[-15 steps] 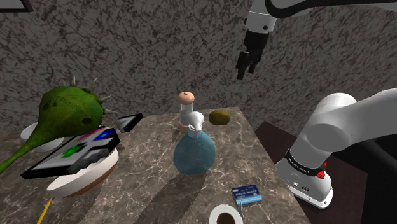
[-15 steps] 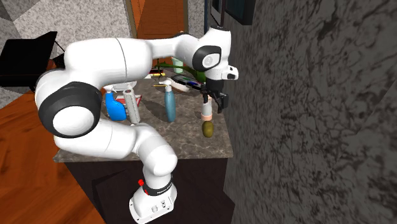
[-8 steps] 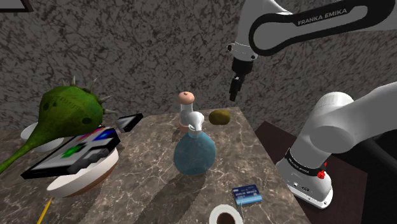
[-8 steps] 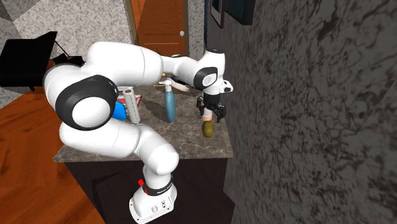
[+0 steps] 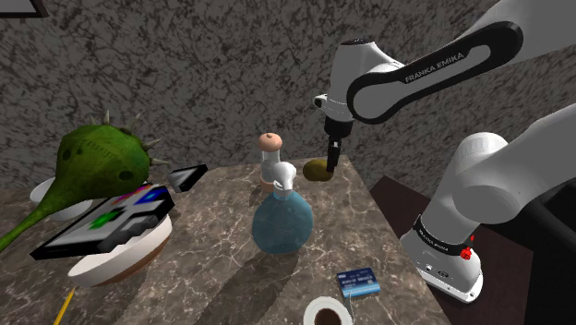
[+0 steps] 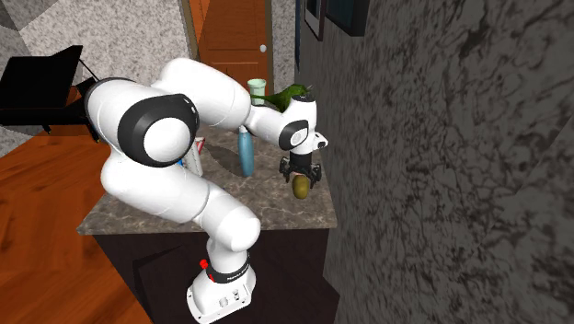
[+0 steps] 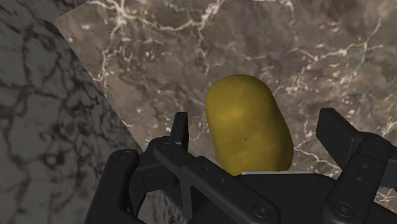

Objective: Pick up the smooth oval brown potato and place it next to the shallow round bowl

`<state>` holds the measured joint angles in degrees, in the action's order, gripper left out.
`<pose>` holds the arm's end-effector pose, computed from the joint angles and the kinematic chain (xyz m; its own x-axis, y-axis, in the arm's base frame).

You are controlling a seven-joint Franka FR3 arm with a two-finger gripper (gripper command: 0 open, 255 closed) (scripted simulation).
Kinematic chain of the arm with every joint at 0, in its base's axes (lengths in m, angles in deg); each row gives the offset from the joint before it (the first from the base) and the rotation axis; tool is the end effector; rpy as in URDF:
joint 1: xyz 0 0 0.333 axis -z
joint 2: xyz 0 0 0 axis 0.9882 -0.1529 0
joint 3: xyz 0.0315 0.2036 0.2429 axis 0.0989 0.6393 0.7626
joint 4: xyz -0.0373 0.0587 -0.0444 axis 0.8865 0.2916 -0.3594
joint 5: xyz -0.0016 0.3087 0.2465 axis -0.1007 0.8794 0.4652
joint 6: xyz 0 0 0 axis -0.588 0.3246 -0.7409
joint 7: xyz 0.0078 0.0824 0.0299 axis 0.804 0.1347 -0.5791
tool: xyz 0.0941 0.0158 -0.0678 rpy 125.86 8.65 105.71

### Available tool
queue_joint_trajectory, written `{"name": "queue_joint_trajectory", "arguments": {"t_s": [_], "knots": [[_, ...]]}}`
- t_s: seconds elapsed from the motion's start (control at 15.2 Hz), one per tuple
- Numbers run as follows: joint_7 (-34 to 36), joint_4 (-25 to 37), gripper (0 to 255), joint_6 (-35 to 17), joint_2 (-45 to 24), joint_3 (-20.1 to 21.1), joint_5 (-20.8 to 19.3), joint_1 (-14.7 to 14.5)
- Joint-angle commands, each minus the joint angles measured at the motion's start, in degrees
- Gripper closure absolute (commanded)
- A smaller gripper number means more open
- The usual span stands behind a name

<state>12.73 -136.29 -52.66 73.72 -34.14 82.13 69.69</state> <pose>0.3338 0.0668 0.3580 0.8392 0.5428 0.0320 0.5434 -0.8394 -0.0110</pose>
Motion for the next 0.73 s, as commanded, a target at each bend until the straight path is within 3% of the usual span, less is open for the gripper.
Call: {"name": "queue_joint_trajectory", "arguments": {"t_s": [0.0, 0.26, 0.66], "knots": [[-0.37, -0.71, 0, -2.39, -1.61, -0.09, -0.03, -0.07], [-0.45, -2.40, 0, -7.31, -4.84, -0.08, 0.12, -0.19], [-0.45, -2.40, 0, -7.31, -4.84, -0.08, 0.12, -0.19]]}}
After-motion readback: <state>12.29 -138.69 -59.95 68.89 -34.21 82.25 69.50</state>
